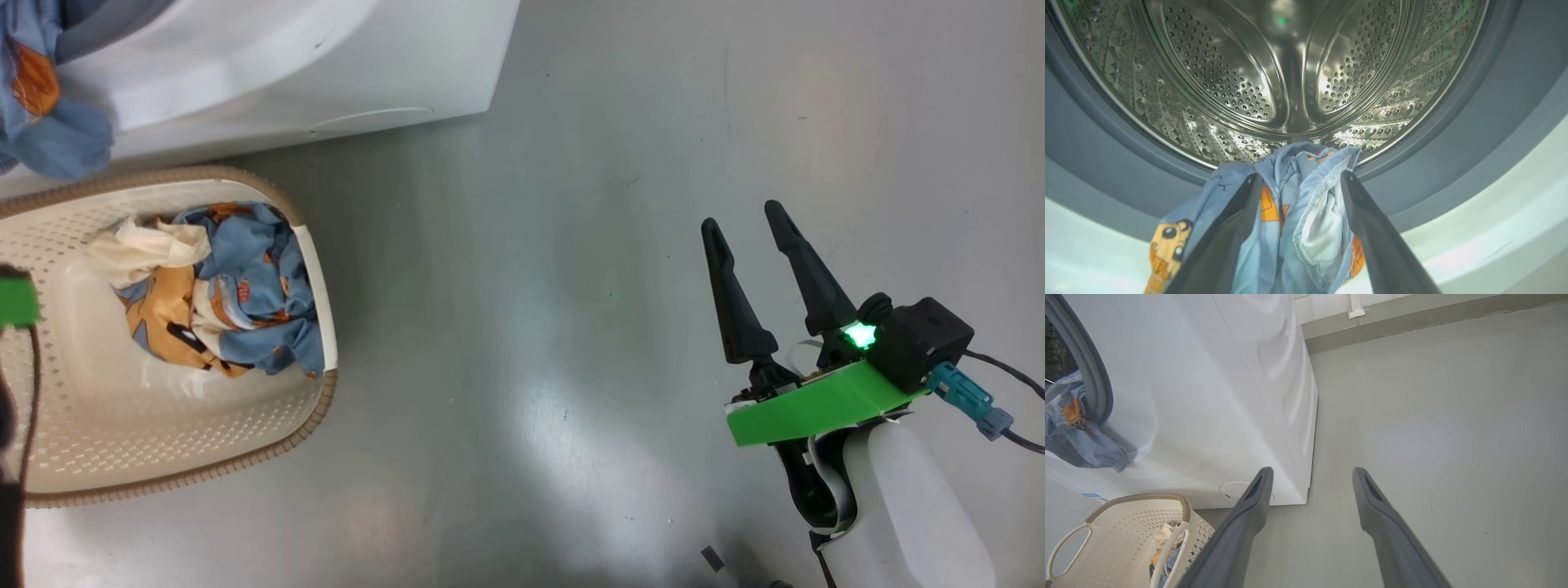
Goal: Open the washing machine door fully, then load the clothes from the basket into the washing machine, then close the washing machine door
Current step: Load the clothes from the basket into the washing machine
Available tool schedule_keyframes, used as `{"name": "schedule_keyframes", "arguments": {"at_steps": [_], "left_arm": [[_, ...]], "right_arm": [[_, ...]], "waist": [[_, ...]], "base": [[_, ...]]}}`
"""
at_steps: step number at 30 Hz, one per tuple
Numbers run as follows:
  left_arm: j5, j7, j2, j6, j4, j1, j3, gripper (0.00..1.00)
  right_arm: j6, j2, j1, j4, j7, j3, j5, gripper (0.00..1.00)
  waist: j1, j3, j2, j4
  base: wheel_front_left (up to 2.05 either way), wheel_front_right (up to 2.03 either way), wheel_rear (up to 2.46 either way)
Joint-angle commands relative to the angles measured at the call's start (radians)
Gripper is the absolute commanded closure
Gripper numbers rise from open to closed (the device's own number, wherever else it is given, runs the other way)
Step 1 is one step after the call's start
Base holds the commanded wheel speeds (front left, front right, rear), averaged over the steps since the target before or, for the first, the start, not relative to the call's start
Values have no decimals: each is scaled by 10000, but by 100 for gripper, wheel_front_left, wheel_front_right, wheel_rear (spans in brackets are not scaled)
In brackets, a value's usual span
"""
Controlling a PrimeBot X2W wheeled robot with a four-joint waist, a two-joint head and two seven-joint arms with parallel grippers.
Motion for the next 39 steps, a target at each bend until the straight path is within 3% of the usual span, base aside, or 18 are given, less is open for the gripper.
{"name": "schedule_keyframes", "arguments": {"at_steps": [1, 10, 21, 39], "left_arm": [[164, -50, 300, -46, -286, 380, 507, 0], [953, -51, -915, -439, -309, 1930, 1631, 0], [1531, -51, -1668, -623, -98, 3134, 2221, 0], [1660, -51, -2076, -641, 495, 4237, 2206, 0]], "right_arm": [[62, 57, 378, -176, -48, 233, -54, 0], [62, 57, 421, -118, -48, 279, -129, 0], [62, 57, 397, -70, -48, 355, -152, 0], [62, 57, 381, -36, -48, 318, -65, 0]], "waist": [[1, -27, -1, 4], [1, -169, -1, 46], [1, -216, -1, 92], [1, -227, -1, 108]], "base": [[0, 0, 0], [0, 0, 0], [0, 0, 0], [0, 0, 0]]}}
